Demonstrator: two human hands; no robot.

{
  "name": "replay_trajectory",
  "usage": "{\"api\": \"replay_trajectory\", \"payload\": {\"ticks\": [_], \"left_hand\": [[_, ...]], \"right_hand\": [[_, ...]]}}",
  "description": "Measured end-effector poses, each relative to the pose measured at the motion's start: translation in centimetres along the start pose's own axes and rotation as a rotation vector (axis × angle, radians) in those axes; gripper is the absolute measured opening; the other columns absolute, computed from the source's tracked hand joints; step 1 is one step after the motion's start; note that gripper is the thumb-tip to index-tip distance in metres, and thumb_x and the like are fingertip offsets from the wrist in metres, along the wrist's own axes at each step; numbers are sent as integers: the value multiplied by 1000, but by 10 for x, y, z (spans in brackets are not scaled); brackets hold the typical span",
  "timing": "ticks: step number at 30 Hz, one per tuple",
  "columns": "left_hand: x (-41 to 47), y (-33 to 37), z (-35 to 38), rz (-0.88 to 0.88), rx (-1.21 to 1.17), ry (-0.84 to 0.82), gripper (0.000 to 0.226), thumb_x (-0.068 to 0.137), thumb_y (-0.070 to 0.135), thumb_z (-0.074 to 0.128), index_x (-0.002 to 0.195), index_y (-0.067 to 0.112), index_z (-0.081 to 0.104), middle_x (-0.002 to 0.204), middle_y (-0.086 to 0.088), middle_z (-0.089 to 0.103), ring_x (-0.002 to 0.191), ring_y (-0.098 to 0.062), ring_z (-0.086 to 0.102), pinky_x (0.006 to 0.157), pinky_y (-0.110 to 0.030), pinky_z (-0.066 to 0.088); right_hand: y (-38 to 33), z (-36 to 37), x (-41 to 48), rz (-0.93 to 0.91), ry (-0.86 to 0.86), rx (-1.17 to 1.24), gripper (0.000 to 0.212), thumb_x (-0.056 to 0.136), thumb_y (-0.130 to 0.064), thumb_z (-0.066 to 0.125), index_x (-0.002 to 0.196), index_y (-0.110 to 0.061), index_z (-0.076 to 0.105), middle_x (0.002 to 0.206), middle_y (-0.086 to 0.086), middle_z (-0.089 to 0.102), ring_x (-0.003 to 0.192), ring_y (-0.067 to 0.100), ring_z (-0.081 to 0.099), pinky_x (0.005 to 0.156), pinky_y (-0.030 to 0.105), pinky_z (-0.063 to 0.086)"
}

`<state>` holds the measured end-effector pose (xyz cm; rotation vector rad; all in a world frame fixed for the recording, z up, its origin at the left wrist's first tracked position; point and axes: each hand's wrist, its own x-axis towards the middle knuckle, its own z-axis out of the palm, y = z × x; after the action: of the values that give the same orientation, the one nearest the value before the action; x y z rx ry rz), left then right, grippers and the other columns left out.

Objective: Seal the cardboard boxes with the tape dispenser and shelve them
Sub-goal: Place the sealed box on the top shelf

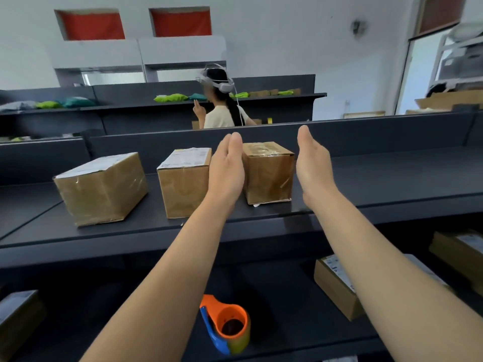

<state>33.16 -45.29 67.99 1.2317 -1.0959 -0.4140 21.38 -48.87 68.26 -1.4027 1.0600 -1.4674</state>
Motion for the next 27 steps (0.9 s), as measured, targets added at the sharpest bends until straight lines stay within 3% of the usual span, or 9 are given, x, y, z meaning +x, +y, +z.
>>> {"api": "replay_trajectory", "payload": {"ticks": [1, 2, 3, 4, 6, 9, 14, 20, 27], "left_hand": [[-3, 3, -1, 86, 1, 1, 47, 103, 39, 30, 144, 18, 39, 146, 7, 42, 129, -4, 37, 109, -19, 25], [-8, 6, -2, 146, -4, -9, 49, 102, 39, 31, 147, 19, 35, 149, 8, 38, 132, -1, 34, 106, -12, 23], [-12, 8, -2, 186, -15, -24, 50, 102, 39, 32, 148, 20, 32, 151, 10, 35, 131, 5, 30, 99, -2, 21], [-17, 11, -3, 223, -31, -45, 50, 102, 39, 33, 149, 21, 30, 152, 11, 33, 127, 10, 27, 91, 7, 19], [-27, 14, -5, 294, -92, -98, 48, 102, 37, 33, 148, 20, 31, 151, 11, 34, 123, 14, 27, 86, 12, 20], [-42, 17, -11, 354, -206, -223, 44, 103, 34, 33, 145, 20, 37, 149, 10, 39, 128, 9, 33, 104, -1, 24], [-65, 13, -32, 382, -428, -498, 51, 99, 40, 32, 145, 18, 37, 148, 10, 40, 134, 5, 34, 106, -6, 28], [-102, 2, -49, 369, -578, -743, 50, 97, 38, 30, 142, 17, 41, 144, 7, 46, 131, 5, 40, 109, -15, 32], [-185, 21, -30, 259, -766, -1057, 51, 95, 39, 31, 140, 16, 43, 140, 6, 50, 128, 5, 43, 104, -9, 34]], "right_hand": [[-2, -3, -4, -50, 13, -9, 50, 102, -43, 30, 131, -8, 51, 125, 1, 57, 81, 2, 42, 86, 24, 36], [-4, -5, -10, -97, 32, -23, 51, 103, -42, 31, 130, -4, 50, 131, 1, 55, 101, 1, 55, 86, 21, 39], [-6, -6, -16, -143, 51, -30, 50, 103, -41, 32, 129, -2, 51, 130, -3, 55, 115, -5, 33, 83, 17, 42], [-7, -6, -23, -189, 66, -30, 49, 102, -40, 33, 129, -3, 52, 123, -12, 57, 100, -13, 51, 77, 11, 42], [-8, -7, -35, -252, 86, -32, 46, 101, -41, 36, 133, -12, 53, 110, -30, 53, 100, -16, 52, 72, 1, 37], [-12, -9, -57, -303, 109, -11, 42, 99, -41, 41, 135, -20, 50, 113, -30, 49, 102, -19, 46, 81, -4, 34], [-18, -9, -112, -339, 241, 8, 65, 88, -49, 49, 142, -14, 43, 141, -10, 49, 111, -14, 48, 87, -2, 37], [-16, -11, -181, -335, 480, -59, 88, 67, -65, 48, 142, -17, 44, 142, -9, 49, 126, -5, 44, 101, 13, 34], [-21, -49, -274, -308, 756, -211, 87, 68, -64, 49, 140, -16, 44, 133, -12, 52, 117, -7, 50, 87, 4, 41]]}}
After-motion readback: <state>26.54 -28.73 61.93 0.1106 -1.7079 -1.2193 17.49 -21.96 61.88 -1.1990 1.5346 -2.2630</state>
